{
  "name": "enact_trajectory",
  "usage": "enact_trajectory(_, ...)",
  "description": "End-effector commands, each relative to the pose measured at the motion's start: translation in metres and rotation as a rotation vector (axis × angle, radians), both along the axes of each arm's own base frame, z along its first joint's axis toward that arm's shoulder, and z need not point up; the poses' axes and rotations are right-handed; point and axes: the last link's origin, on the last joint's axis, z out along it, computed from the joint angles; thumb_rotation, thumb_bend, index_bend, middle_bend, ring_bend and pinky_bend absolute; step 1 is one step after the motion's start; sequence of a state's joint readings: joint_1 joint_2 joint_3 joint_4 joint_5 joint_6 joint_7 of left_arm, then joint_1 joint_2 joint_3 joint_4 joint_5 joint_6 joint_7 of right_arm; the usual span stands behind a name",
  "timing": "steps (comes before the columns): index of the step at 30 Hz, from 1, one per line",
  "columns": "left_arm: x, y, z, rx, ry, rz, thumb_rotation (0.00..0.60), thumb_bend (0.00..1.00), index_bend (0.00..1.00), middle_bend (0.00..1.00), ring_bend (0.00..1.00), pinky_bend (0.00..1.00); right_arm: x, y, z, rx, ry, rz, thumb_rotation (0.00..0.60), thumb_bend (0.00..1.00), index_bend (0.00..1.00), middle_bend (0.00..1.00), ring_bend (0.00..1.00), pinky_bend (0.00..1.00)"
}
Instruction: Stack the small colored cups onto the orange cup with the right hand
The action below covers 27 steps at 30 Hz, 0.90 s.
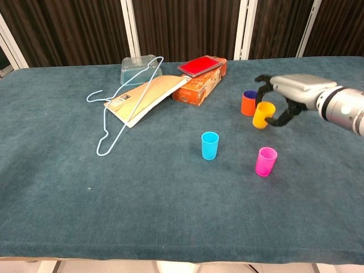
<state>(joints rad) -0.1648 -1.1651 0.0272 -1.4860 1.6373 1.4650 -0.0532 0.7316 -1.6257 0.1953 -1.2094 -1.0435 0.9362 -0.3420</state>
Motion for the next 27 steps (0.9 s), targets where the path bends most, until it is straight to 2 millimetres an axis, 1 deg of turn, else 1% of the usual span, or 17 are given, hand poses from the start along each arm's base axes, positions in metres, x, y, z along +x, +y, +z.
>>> enact_trajectory(1, 0.000, 0.000, 0.000, -0.001, 0.001, 0.001, 0.600, 0.43, 0.00, 0.00, 0.00, 0.11, 0.011, -0.010, 0.012, -0.084, -0.081, 0.001, 0.600, 0.51, 0.66, 0.10, 0.00, 0.08)
enact_trajectory(3, 0.000, 0.000, -0.001, -0.001, 0.003, 0.001, 0.600, 0.43, 0.00, 0.00, 0.00, 0.11, 0.021, -0.019, 0.019, -0.142, -0.108, 0.015, 0.600, 0.51, 0.65, 0.10, 0.00, 0.08)
enact_trajectory(5, 0.001, 0.001, -0.002, -0.002, 0.006, 0.001, 0.600, 0.43, 0.00, 0.00, 0.00, 0.11, 0.027, -0.028, 0.021, -0.175, -0.089, 0.015, 0.600, 0.51, 0.65, 0.11, 0.00, 0.08)
enact_trajectory(9, 0.001, 0.001, -0.003, -0.004, 0.011, 0.002, 0.600, 0.43, 0.00, 0.00, 0.00, 0.11, 0.033, -0.044, 0.016, -0.197, -0.052, -0.021, 0.600, 0.51, 0.64, 0.11, 0.00, 0.08)
enact_trajectory(15, 0.000, 0.001, -0.001, 0.002, 0.011, 0.003, 0.600, 0.43, 0.00, 0.00, 0.00, 0.11, 0.029, -0.052, 0.002, -0.184, -0.014, -0.072, 0.600, 0.51, 0.64, 0.11, 0.00, 0.08)
enact_trajectory(19, -0.001, 0.001, -0.001, 0.003, 0.011, 0.005, 0.600, 0.43, 0.00, 0.00, 0.00, 0.11, 0.026, -0.053, -0.006, -0.165, -0.015, -0.089, 0.600, 0.51, 0.61, 0.11, 0.00, 0.08)
enact_trajectory(21, 0.000, 0.001, -0.001, 0.002, 0.012, 0.005, 0.600, 0.43, 0.00, 0.00, 0.00, 0.11, 0.026, -0.054, -0.009, -0.153, -0.011, -0.088, 0.600, 0.51, 0.57, 0.11, 0.00, 0.08)
enact_trajectory(24, 0.000, 0.001, -0.001, 0.000, 0.012, 0.005, 0.600, 0.43, 0.00, 0.00, 0.00, 0.11, 0.024, -0.053, -0.010, -0.139, -0.005, -0.085, 0.600, 0.51, 0.45, 0.10, 0.00, 0.08)
enact_trajectory(25, 0.000, 0.001, -0.001, 0.000, 0.013, 0.005, 0.600, 0.43, 0.00, 0.00, 0.00, 0.11, 0.024, -0.052, -0.010, -0.131, -0.008, -0.086, 0.600, 0.51, 0.43, 0.10, 0.00, 0.08)
enact_trajectory(27, 0.000, 0.001, -0.001, -0.001, 0.012, 0.005, 0.600, 0.43, 0.00, 0.00, 0.00, 0.11, 0.022, -0.048, -0.009, -0.102, -0.021, -0.085, 0.600, 0.51, 0.33, 0.06, 0.00, 0.06)
